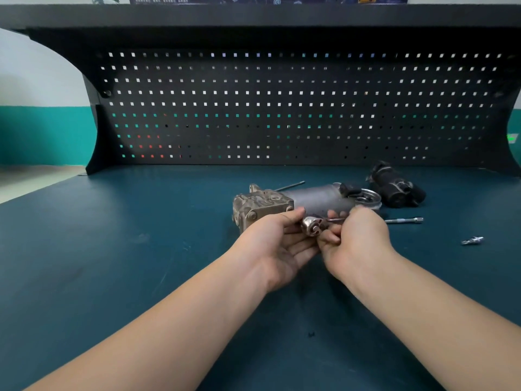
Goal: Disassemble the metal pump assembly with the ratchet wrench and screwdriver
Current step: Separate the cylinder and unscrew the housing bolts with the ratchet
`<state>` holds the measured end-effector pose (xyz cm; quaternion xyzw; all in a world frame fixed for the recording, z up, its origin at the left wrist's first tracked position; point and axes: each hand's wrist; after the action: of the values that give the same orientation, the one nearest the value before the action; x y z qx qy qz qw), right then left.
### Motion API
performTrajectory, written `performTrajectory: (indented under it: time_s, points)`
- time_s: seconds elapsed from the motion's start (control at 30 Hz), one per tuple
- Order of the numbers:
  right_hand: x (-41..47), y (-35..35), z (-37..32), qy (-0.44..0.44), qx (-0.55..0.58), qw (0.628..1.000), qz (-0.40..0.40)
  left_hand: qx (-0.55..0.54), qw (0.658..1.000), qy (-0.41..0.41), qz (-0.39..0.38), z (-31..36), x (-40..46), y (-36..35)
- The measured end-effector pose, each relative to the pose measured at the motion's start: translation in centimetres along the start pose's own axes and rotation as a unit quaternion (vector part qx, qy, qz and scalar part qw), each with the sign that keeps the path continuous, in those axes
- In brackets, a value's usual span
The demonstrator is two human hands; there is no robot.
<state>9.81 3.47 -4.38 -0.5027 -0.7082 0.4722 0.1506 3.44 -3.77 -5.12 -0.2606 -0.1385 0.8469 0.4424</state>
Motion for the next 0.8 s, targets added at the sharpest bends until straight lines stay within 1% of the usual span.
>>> performTrajectory:
  time_s: [0.03, 0.07, 0.1, 0.13, 0.17, 0.2, 0.23, 0.27, 0.3, 0.37, 0.4, 0.43, 0.47, 0.5, 0.53, 0.57, 0.6, 0.63, 0.67, 0.7, 0.73, 0.77, 0.8]
  points:
    - [0.1, -0.1, 0.1, 0.044, -0.051, 0.998, -0.011, 0.001, 1.0, 0.0, 0.001, -0.1, 0.0, 0.0]
    - [0.2, -0.3, 0.0, 0.112, -0.12, 0.986, -0.039, 0.004, 1.0, 0.0, -0.001, -0.1, 0.0, 0.0]
    - [0.2, -0.4, -0.1, 0.193, -0.199, 0.957, -0.082, 0.007, 1.0, 0.0, -0.004, -0.1, 0.0, 0.0]
    - [0.1, -0.5, -0.3, 0.27, -0.277, 0.912, -0.138, 0.011, 1.0, 0.0, -0.009, -0.1, 0.0, 0.0]
    - [-0.2, -0.6, -0.4, 0.333, -0.344, 0.855, -0.201, 0.013, 1.0, 0.001, -0.015, -0.1, -0.1, 0.0]
    - [-0.4, -0.6, -0.5, 0.378, -0.397, 0.796, -0.257, 0.01, 1.0, 0.003, -0.019, -0.1, -0.1, 0.0]
    - [-0.7, -0.6, -0.6, 0.406, -0.432, 0.75, -0.295, 0.004, 1.0, 0.006, -0.021, -0.1, -0.2, 0.1]
    - [-0.9, -0.7, -0.7, 0.422, -0.45, 0.721, -0.314, -0.001, 1.0, 0.008, -0.02, -0.1, -0.3, 0.1]
    - [-1.2, -0.7, -0.8, 0.429, -0.455, 0.712, -0.321, -0.003, 1.0, 0.008, -0.019, -0.1, -0.3, 0.1]
    - [-1.4, -0.6, -0.8, 0.423, -0.45, 0.718, -0.319, -0.003, 1.0, 0.001, -0.018, -0.1, -0.4, 0.1]
    - [-1.3, -0.5, -0.8, 0.413, -0.441, 0.735, -0.308, -0.002, 1.0, -0.004, -0.017, 0.0, -0.3, 0.1]
    - [-1.2, -0.4, -0.6, 0.392, -0.417, 0.768, -0.288, 0.001, 1.0, -0.008, -0.017, 0.1, -0.3, 0.2]
    - [-1.0, -0.3, -0.3, 0.36, -0.373, 0.816, -0.255, 0.006, 1.0, -0.011, -0.017, 0.2, -0.3, 0.2]
    - [-0.8, -0.3, -0.1, 0.312, -0.307, 0.874, -0.213, 0.009, 1.0, -0.011, -0.016, 0.3, -0.2, 0.3]
    - [-0.6, -0.3, 0.0, 0.249, -0.225, 0.928, -0.16, 0.008, 1.0, -0.01, -0.015, 0.3, -0.2, 0.3]
    - [-0.4, -0.3, 0.0, 0.176, -0.142, 0.969, -0.101, 0.004, 1.0, -0.009, -0.015, 0.3, -0.1, 0.3]
    - [-0.3, -0.1, 0.0, 0.101, -0.075, 0.991, -0.045, 0.001, 1.0, -0.008, -0.016, 0.2, 0.0, 0.3]
    - [-0.3, 0.1, -0.2, 0.033, -0.03, 0.999, -0.002, 0.001, 1.0, -0.009, -0.016, 0.1, 0.0, 0.3]
    - [-0.3, 0.3, -0.3, -0.013, -0.007, 1.0, 0.021, 0.004, 1.0, -0.011, -0.015, -0.1, 0.1, 0.2]
    - [-0.3, 0.4, -0.3, -0.037, -0.003, 0.999, 0.025, 0.009, 1.0, -0.015, -0.013, -0.2, 0.2, 0.3]
    - [-0.2, 0.4, -0.3, -0.037, -0.015, 0.999, 0.016, 0.014, 1.0, -0.019, -0.01, -0.3, 0.3, 0.3]
    - [-0.2, 0.3, -0.3, -0.014, -0.038, 0.999, -0.001, 0.022, 0.999, -0.023, -0.007, -0.3, 0.3, 0.4]
    - [-0.2, 0.1, -0.3, 0.031, -0.076, 0.996, -0.025, 0.033, 0.999, -0.025, -0.004, -0.3, 0.3, 0.4]
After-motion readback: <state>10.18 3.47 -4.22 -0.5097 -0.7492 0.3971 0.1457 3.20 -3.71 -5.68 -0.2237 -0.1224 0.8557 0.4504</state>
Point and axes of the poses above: each hand's wrist, its own x-axis towards the middle knuckle, its own y-axis out of the back of the hand, z = x × y, and after that the axes turned 10 degrees about x, right-handed
